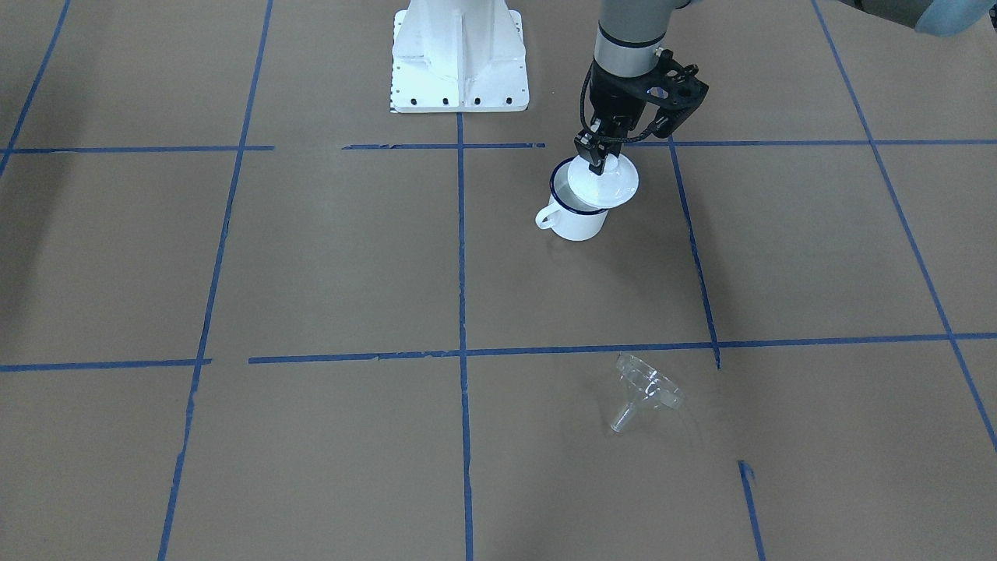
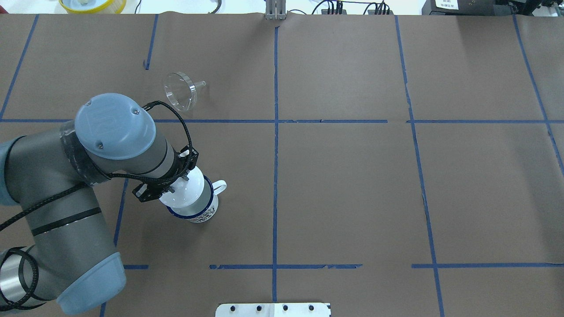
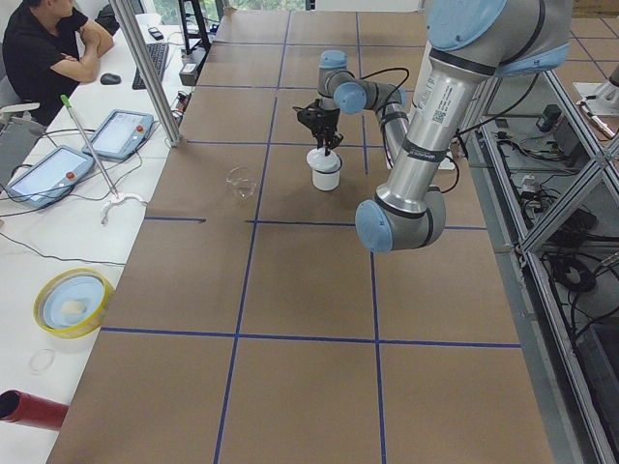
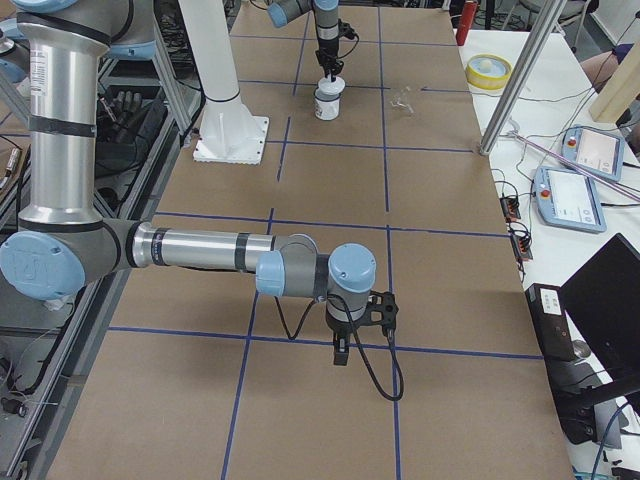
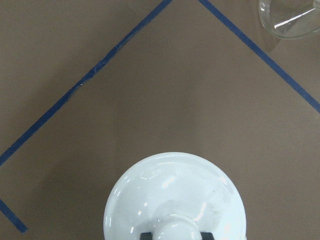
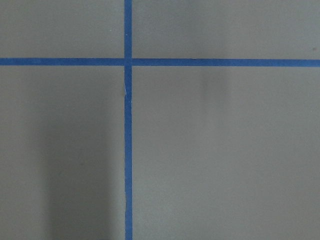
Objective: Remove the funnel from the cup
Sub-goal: 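Lift the white lid and carry it over the mug with the left gripper, then lower the lid onto the mug opening and open the left gripper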
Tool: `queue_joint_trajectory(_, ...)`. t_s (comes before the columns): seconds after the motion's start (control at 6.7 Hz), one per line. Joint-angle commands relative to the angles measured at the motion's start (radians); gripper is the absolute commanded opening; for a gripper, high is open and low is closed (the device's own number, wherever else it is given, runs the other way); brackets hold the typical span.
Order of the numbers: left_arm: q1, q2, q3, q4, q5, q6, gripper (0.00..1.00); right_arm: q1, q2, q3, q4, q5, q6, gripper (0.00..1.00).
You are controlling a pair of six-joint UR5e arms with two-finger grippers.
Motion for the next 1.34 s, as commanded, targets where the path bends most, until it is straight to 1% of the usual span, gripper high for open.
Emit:
queue_joint_trajectory(0.0,0.004,-0.006,0.013,-0.001,-0.001,0.000,0.00,0.000,0.000,-0.001,0.000,0.000,0.000,1.00)
queue_joint_trajectory(0.3,0.012,-0.007,0.010,-0.001,-0.021,0.000,0.00,0.000,0.000,-0.001,0.000,0.000,0.000,1.00)
queue_joint_trajectory(1.19,0.030,-0.009,0.012,-0.001,-0.024,-0.002,0.00,0.000,0.000,-0.001,0.000,0.000,0.000,1.00)
